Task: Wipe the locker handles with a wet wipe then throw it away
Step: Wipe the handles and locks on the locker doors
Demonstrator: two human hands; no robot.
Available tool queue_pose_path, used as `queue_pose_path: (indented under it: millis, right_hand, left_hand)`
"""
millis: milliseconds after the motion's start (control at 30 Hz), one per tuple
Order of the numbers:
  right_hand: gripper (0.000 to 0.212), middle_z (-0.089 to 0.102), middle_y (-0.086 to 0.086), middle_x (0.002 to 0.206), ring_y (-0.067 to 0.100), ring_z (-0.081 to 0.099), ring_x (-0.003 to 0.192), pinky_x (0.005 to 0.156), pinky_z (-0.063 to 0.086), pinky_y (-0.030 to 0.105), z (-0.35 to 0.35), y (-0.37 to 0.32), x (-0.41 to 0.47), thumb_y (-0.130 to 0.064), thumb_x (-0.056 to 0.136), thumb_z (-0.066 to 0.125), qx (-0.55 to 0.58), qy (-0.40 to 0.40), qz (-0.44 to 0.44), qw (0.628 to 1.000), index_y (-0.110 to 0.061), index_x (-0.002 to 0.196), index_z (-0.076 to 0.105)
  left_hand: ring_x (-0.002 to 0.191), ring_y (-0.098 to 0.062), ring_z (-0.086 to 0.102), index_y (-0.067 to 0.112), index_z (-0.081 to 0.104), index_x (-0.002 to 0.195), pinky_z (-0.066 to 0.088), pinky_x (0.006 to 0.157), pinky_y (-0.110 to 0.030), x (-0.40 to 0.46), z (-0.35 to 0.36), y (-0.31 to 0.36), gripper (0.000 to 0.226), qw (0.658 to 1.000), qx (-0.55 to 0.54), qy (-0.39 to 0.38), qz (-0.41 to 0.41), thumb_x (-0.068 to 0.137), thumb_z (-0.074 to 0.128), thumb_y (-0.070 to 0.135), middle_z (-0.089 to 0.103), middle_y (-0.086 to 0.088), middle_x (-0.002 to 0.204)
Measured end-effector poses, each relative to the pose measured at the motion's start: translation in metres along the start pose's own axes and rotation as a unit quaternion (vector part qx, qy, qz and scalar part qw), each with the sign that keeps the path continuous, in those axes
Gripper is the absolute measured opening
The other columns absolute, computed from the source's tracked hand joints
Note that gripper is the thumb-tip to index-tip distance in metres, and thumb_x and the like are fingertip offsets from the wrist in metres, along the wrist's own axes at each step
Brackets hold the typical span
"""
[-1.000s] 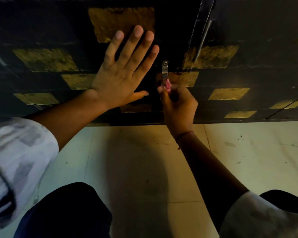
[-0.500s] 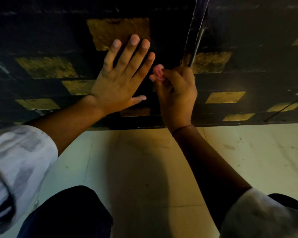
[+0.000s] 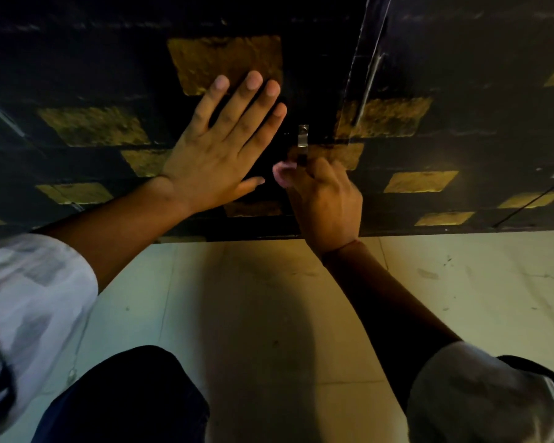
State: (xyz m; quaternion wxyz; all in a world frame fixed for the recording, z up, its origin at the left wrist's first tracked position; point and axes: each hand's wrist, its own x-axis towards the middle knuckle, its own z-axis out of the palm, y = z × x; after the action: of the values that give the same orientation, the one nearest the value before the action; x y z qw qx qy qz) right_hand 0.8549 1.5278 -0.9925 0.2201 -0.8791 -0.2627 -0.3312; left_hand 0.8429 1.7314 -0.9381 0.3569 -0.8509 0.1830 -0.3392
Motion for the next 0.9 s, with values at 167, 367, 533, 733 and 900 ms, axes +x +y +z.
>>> queue_pose_path:
  millis: [167,367,533,733,900]
  right_hand:
    - [0.021,0.057,0.0,0.079,0.017,0.054,0.071,0.05,0.035,0.025,0.0,0.015,-0.013,-0.036,0.1,0.059,0.023,0.017,0.035,0.999,-0.021,0.095,0.074]
    - [0.023,0.07,0.001,0.096,0.01,0.065,0.087,0.073,0.056,0.031,0.008,0.015,-0.019,-0.029,0.097,0.062,0.224,0.01,0.17,0.96,-0.016,0.112,0.074]
    - [0.014,0.072,0.0,0.101,0.004,0.066,0.093,0.083,0.053,0.016,0.004,0.002,-0.018,-0.015,0.094,0.067,0.293,0.052,0.212,0.931,-0.011,0.106,0.073]
    - [0.007,0.068,-0.016,0.092,-0.003,0.066,0.089,0.081,0.057,0.019,0.008,-0.005,-0.013,-0.014,0.092,0.069,0.331,0.051,0.299,0.894,-0.014,0.099,0.073]
    - [0.007,0.07,-0.01,0.096,0.006,0.069,0.094,0.085,0.059,0.029,0.005,-0.012,-0.019,-0.013,0.093,0.069,0.368,0.062,0.295,0.88,-0.018,0.097,0.07]
  left_hand:
    - [0.149,-0.042,0.009,0.001,0.001,0.162,0.012,0.118,-0.058,0.001,0.001,0.0,0.11,1.0,0.008,0.005,0.007,0.092,0.05,0.069,0.002,-0.025,0.164]
    - [0.149,-0.043,0.004,0.003,-0.006,0.162,0.002,0.12,-0.061,0.001,0.006,0.004,0.109,0.998,-0.059,0.0,-0.019,0.093,0.053,0.064,-0.003,-0.024,0.163]
    - [0.148,-0.044,0.005,0.002,-0.007,0.161,0.008,0.118,-0.062,0.002,0.006,0.004,0.11,0.998,-0.061,-0.003,-0.016,0.093,0.053,0.064,-0.002,-0.025,0.162]
    - [0.149,-0.045,0.008,0.002,-0.005,0.162,0.007,0.118,-0.062,0.001,0.005,0.005,0.11,0.998,-0.062,-0.005,-0.017,0.092,0.054,0.064,-0.002,-0.025,0.162]
    - [0.151,-0.047,0.017,0.001,-0.004,0.162,0.009,0.118,-0.061,0.001,0.002,0.004,0.109,0.999,-0.05,-0.001,-0.012,0.093,0.053,0.064,0.001,-0.025,0.163]
